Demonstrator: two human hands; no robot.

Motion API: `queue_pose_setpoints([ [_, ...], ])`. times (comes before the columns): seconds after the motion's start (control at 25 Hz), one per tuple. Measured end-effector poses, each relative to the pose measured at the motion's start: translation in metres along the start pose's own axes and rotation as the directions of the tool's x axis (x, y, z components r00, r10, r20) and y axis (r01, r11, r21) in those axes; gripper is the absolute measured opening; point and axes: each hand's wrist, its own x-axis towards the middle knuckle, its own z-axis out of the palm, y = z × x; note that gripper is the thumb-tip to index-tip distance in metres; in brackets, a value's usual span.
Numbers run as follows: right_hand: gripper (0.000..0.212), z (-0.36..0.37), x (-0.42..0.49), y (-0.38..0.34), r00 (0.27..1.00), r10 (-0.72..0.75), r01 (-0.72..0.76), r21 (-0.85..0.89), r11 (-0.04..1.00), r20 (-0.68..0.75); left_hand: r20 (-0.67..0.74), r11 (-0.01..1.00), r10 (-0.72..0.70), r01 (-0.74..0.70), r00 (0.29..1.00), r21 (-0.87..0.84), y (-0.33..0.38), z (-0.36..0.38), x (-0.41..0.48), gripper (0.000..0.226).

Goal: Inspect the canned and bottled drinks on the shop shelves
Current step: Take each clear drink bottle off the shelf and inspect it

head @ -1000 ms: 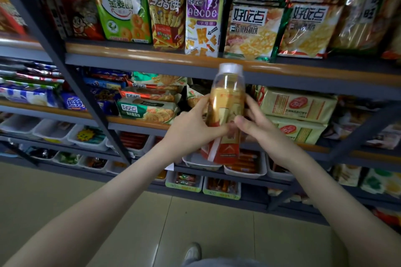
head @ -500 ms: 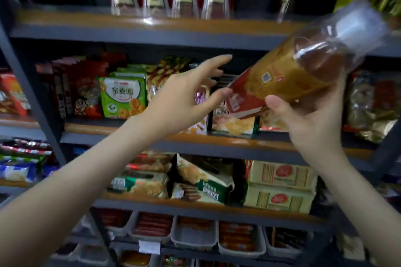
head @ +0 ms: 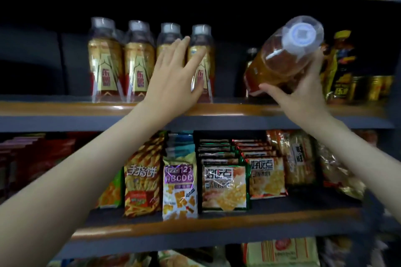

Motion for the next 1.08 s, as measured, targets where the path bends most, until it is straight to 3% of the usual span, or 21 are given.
queue_pose_setpoints([
  [0.16, 0.088, 0.015, 0.033, 0.017, 0.964, 0.183, -0.158, -0.142, 0.977, 0.191, 0.06, 1.0, -0.009, 0.009, 0.998, -0.009, -0.007, 0.018, 0.01, 0.064],
  [0.24, 0.088, 0.026, 0.052, 0.029, 0.925, 0.315, -0.271, -0.212, 0.939, 0.212, 0.072, 1.0, -0.025, 0.025, 0.997, 0.009, -0.011, 0.025, 0.013, 0.064],
  [0.44, 0.097, 0.046, 0.093, 0.065, 0.779, 0.566, -0.533, -0.192, 0.824, 0.269, 0.049, 0.999, -0.033, 0.032, 0.998, 0.027, -0.009, 0.04, 0.014, 0.064],
  [0.6, 0.104, 0.06, 0.106, 0.099, 0.732, 0.632, -0.514, -0.404, 0.757, 0.252, 0.026, 0.999, -0.03, 0.03, 0.999, 0.012, -0.013, 0.047, 0.011, 0.063],
  [0.88, 0.102, 0.062, 0.126, 0.131, 0.632, 0.721, -0.525, -0.527, 0.668, 0.284, 0.033, 0.999, -0.02, 0.019, 0.999, 0.044, -0.012, 0.051, 0.009, 0.064],
  [1.08, 0.104, 0.062, 0.132, 0.13, 0.649, 0.717, -0.474, -0.604, 0.641, 0.253, 0.046, 0.998, -0.023, 0.019, 0.999, 0.068, -0.014, 0.05, 0.009, 0.065],
])
